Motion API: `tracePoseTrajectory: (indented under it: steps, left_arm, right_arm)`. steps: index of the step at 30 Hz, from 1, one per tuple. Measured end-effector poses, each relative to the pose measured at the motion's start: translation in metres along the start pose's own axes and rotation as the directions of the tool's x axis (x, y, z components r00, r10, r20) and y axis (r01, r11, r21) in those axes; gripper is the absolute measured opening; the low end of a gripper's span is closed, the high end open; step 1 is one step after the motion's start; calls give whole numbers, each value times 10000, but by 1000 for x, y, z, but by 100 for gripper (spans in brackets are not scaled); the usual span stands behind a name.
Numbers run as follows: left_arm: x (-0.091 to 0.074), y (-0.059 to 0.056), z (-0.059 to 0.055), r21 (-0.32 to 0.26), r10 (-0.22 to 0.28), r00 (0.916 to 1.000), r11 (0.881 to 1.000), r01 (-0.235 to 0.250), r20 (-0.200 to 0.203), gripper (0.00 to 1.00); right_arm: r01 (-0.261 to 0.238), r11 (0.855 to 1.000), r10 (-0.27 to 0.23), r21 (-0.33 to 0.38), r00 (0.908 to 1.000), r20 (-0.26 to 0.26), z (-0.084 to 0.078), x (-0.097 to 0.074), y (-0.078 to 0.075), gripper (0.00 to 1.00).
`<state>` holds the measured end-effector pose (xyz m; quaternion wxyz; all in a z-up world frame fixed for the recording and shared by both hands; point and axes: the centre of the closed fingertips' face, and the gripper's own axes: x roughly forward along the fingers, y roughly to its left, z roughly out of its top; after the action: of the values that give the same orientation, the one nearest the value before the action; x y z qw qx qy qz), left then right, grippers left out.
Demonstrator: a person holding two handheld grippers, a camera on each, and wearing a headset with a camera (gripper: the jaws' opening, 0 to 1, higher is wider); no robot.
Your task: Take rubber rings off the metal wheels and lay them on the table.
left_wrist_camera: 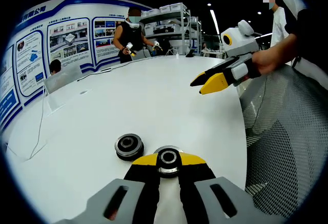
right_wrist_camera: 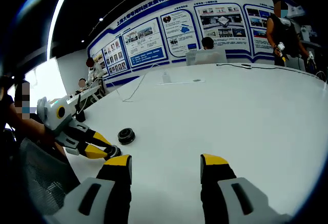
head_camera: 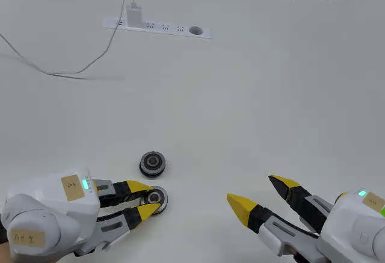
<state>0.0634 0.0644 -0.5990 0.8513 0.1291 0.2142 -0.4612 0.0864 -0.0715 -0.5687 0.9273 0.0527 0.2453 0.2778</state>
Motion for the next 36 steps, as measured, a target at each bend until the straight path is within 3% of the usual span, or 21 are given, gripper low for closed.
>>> tracePoseTrajectory:
  steps: [5, 10, 13, 16, 25, 29, 31, 36]
  left_arm:
    - [0, 0, 0, 298, -131, 9999, 9995, 133, -78, 13]
    - [0, 0, 0, 390, -223, 9997, 9990, 227, -98, 13]
    - [0, -1, 0, 475, -299, 9995, 9984, 304, -112, 13]
    - [0, -1, 0, 627, -395, 9991, 9972, 404, -152, 13]
    - [0, -1, -1, 797, -648, 9977, 9946, 661, -190, 13]
    - [0, 0, -2, 820, -670, 9976, 9943, 682, -174, 13]
    - [0, 0, -2, 794, -663, 9976, 9946, 675, -176, 13]
    - [0, -1, -1, 796, -655, 9977, 9946, 669, -197, 13]
  right_arm:
    - [-431, 9949, 412, 909, 9989, 227, 4, 5, 15, 54]
    - [-919, 9793, 846, 1806, 9953, 475, 10, 10, 30, 53]
    - [-1449, 9519, 1298, 2700, 9888, 734, 16, 13, 44, 53]
    - [-1784, 9334, 1619, 3114, 9837, 782, 18, 17, 55, 53]
    - [-2539, 8993, 2606, 3560, 9650, 298, 2, 28, 87, 53]
    - [-2945, 8934, 3148, 3394, 9491, -51, -3, 35, 102, 54]
    - [-3231, 8775, 3489, 3544, 9371, -93, -3, 39, 112, 54]
    - [-3422, 8716, 3768, 3509, 9257, -332, -4, 47, 121, 54]
